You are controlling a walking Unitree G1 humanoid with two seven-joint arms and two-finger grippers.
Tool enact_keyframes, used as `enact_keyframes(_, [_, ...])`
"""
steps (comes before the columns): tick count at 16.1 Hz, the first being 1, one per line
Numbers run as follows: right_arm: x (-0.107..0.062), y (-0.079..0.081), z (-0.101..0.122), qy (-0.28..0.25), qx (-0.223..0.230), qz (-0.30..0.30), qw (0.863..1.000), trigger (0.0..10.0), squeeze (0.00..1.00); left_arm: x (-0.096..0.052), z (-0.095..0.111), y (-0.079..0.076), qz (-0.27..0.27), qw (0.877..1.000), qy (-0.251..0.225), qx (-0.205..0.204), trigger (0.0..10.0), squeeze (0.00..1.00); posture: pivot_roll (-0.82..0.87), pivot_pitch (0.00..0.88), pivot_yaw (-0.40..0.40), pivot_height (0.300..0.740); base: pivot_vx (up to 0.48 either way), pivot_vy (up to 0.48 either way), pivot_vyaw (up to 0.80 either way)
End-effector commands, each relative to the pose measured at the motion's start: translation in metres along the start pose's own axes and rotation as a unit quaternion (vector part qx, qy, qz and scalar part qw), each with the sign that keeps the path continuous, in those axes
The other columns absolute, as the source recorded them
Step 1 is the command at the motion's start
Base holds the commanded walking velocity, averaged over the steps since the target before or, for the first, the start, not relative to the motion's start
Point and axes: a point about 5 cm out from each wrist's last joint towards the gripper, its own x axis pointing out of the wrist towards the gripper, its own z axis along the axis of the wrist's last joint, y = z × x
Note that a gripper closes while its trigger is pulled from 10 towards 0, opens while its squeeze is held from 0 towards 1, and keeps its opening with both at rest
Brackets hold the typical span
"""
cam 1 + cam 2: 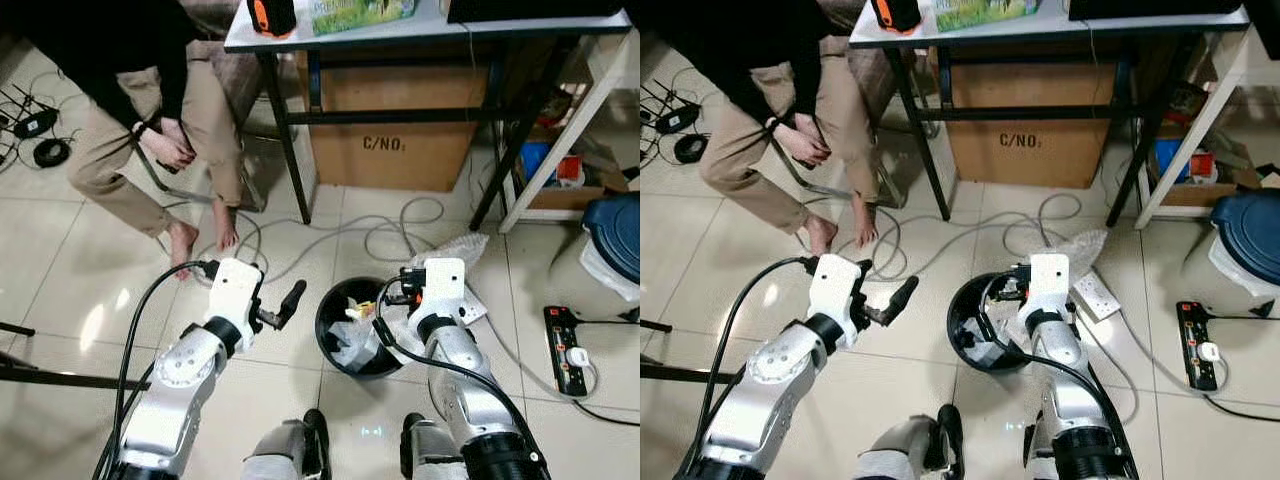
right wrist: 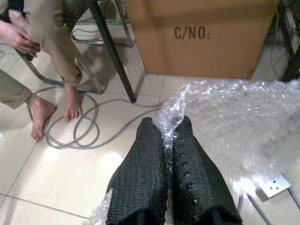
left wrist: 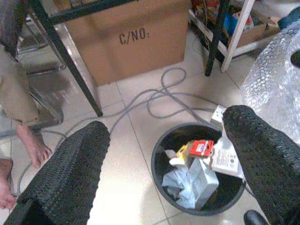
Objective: Picking trash to rubbish bin
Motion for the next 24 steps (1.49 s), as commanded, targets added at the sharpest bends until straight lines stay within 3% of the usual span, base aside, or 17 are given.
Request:
enact_keyframes(1, [-0.001,0.001,-0.006,0.005,0.010,-0.003,1.000,0.0,0.00,-0.007,-0.005,0.003,0.006,1.000,0.014,0.004,10.0,0.00,0.03,0.319,0.162,0.740,0.000,0.000,0.00])
enact_keyframes(3, [-0.002,0.004,-0.006,0.004,0.015,-0.004,1.000,0.0,0.00,-0.016,-0.007,0.006,0.001,1.000,0.017,0.005,10.0,0.00,0.06,0.357,0.169,0.740,0.000,0.000,0.00])
enact_keyframes(6, [-0.005,0.019,-0.009,-0.007,0.028,0.016,0.999,0.0,0.00,-0.038,-0.009,0.023,0.005,0.999,0.036,0.039,10.0,0.00,0.11,0.443,0.199,0.740,0.000,0.000,0.00])
enact_keyframes(10, [-0.003,0.029,-0.012,-0.006,0.036,0.027,0.999,0.0,0.00,-0.060,-0.006,0.035,0.014,0.997,0.054,0.050,10.0,0.00,0.18,0.490,0.222,0.740,0.000,0.000,0.00])
enact_keyframes(15, [0.008,0.035,-0.015,0.007,0.046,0.033,0.998,0.0,0.00,-0.077,-0.008,0.028,0.003,0.996,0.073,0.049,10.0,0.00,0.21,0.513,0.233,0.740,0.000,0.000,0.00])
enact_keyframes(20, [0.012,0.039,-0.030,0.056,0.135,0.065,0.987,0.0,0.00,-0.088,-0.006,0.029,0.008,0.995,0.084,0.051,10.0,0.00,0.25,0.535,0.239,0.740,0.000,0.000,0.00])
enact_keyframes(24, [0.015,0.040,-0.045,0.092,0.126,0.075,0.985,0.0,0.00,-0.098,-0.004,0.029,0.012,0.994,0.093,0.054,10.0,0.00,0.29,0.540,0.255,0.740,0.000,0.000,0.00])
